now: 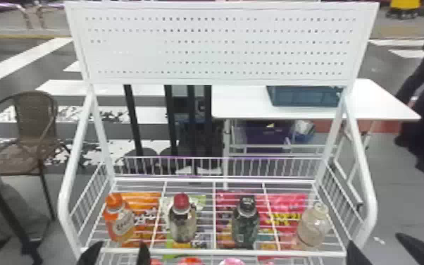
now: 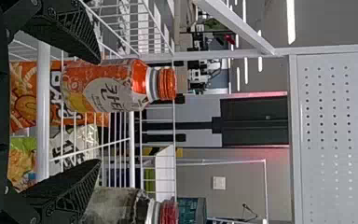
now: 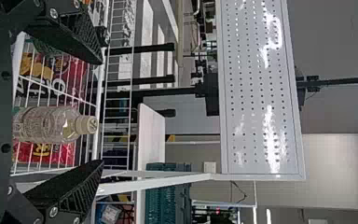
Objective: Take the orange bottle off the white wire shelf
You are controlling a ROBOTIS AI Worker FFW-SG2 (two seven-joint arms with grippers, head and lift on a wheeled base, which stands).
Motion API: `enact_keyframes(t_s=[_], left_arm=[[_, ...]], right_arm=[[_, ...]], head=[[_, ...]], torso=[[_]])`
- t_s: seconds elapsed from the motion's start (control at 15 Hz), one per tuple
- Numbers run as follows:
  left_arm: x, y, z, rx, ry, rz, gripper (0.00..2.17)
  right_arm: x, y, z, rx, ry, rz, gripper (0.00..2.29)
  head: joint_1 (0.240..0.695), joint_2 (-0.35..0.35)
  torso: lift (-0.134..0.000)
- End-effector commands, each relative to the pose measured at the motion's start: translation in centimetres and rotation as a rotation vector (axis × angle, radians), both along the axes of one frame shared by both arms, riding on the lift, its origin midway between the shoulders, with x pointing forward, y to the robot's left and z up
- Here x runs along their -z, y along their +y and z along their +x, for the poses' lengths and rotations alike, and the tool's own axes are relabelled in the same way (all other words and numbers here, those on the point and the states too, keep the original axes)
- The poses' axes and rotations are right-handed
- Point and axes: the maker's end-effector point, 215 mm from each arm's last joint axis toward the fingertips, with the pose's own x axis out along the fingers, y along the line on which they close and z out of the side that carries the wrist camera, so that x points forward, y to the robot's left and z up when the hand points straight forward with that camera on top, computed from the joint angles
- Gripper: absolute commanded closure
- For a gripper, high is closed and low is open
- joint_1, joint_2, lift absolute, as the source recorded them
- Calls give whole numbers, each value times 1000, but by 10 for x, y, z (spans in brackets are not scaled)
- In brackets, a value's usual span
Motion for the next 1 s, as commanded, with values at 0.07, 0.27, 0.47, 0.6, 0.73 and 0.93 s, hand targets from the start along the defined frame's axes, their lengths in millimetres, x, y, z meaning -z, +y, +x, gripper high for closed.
enact_keyframes(t_s=[0.07,0.27,0.47,0.6,0.73,0.93], left_arm=[[12,13,22,-23,14,-1,151],[16,18,36,-20,-5,2,151],[22,22,48,-25,1,13,151],[21,27,56,-33,-1,8,151],[22,32,64,-40,3,8,151],[19,29,77,-33,-1,1,151]], right_arm=[[-1,-1,-2,1,1,-5,144],[-2,-1,-3,1,1,-7,144],[-3,0,-4,0,-2,-8,144],[-2,2,-4,-2,-1,-10,144],[-2,2,-4,-2,-1,-10,144],[-1,1,-4,-1,1,-12,144]], head=[[499,0],[499,0],[499,0],[499,0],[499,0],[499,0]], torso=[[0],[0],[0],[0],[0],[0]])
